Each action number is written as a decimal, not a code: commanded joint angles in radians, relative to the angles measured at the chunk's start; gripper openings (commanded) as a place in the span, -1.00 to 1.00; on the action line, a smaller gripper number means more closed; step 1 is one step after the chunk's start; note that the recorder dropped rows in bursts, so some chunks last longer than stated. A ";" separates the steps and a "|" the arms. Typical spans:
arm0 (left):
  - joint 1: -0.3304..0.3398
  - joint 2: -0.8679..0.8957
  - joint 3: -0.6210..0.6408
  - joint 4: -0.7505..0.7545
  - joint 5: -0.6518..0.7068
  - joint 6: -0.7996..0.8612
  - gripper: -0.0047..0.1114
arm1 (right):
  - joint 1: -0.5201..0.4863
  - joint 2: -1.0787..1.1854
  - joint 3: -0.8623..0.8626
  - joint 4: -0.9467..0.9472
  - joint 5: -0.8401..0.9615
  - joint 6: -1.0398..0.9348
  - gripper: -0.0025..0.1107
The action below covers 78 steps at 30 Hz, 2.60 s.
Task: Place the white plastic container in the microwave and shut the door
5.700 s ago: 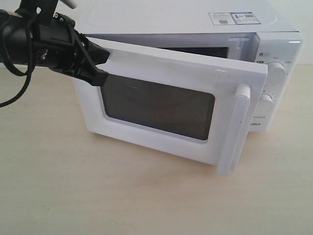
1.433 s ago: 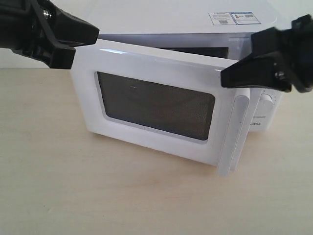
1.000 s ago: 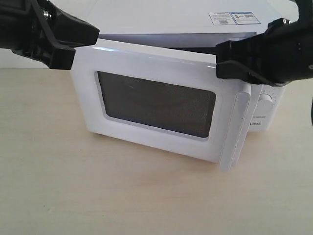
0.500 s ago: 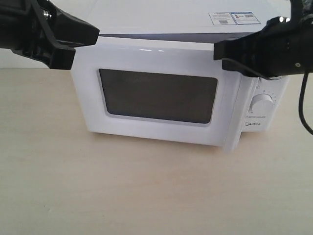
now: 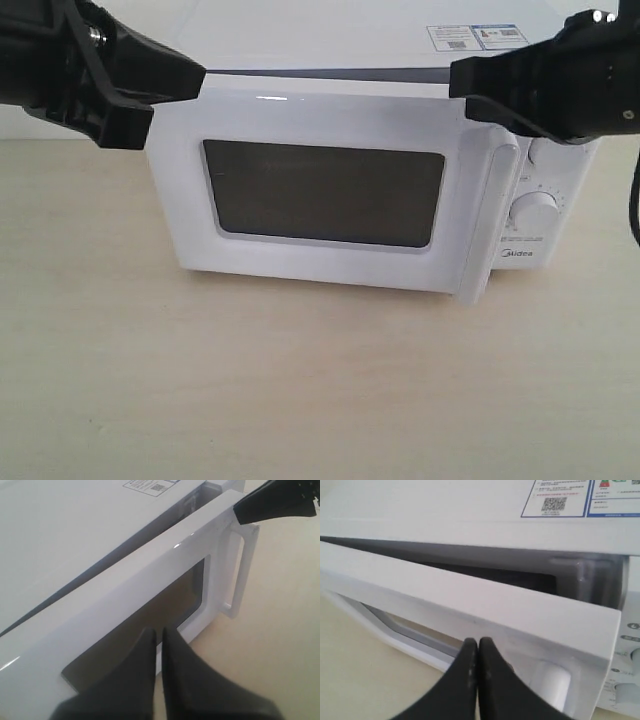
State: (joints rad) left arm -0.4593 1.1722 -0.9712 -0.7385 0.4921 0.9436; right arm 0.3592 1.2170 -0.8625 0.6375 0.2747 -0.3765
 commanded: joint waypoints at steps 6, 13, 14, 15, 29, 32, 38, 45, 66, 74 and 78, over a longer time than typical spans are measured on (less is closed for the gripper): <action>-0.006 -0.008 -0.001 -0.013 0.003 -0.009 -0.84 | 0.002 0.030 0.004 0.001 -0.041 0.013 -0.96; -0.006 -0.008 -0.001 -0.013 0.003 -0.009 -0.84 | 0.002 0.070 0.004 0.002 -0.120 0.028 -0.96; -0.006 -0.008 -0.001 -0.013 0.003 -0.009 -0.84 | 0.002 0.075 0.004 0.007 -0.127 0.028 -0.96; -0.006 -0.008 -0.001 -0.013 0.003 -0.009 -0.84 | 0.002 0.083 0.004 0.009 -0.131 0.029 -0.96; -0.006 -0.008 -0.001 -0.013 0.005 -0.009 -0.84 | 0.002 0.154 0.002 0.011 -0.211 0.080 -0.96; -0.006 -0.008 -0.001 -0.013 -0.002 -0.009 -0.84 | 0.002 0.154 0.002 0.011 -0.244 0.087 -0.96; -0.006 -0.008 -0.001 -0.013 -0.002 -0.009 -0.84 | 0.000 0.194 0.002 0.011 -0.275 0.091 -0.96; -0.006 -0.008 -0.001 -0.013 -0.021 -0.009 -0.84 | 0.000 0.216 0.002 0.011 -0.316 0.097 -0.96; -0.006 -0.009 -0.001 -0.013 0.045 -0.009 -0.84 | 0.000 -0.086 0.002 -0.029 -0.024 0.039 -0.96; -0.006 -0.119 -0.001 -0.013 0.084 -0.009 -0.84 | 0.000 -0.416 0.084 -0.087 0.121 0.042 -0.96; -0.006 -0.130 -0.001 -0.013 0.084 -0.009 -0.84 | 0.000 -0.469 0.084 -0.095 0.189 0.042 -0.96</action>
State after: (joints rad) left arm -0.4593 1.0498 -0.9712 -0.7385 0.5709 0.9436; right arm 0.3621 0.7648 -0.7830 0.5553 0.4438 -0.3298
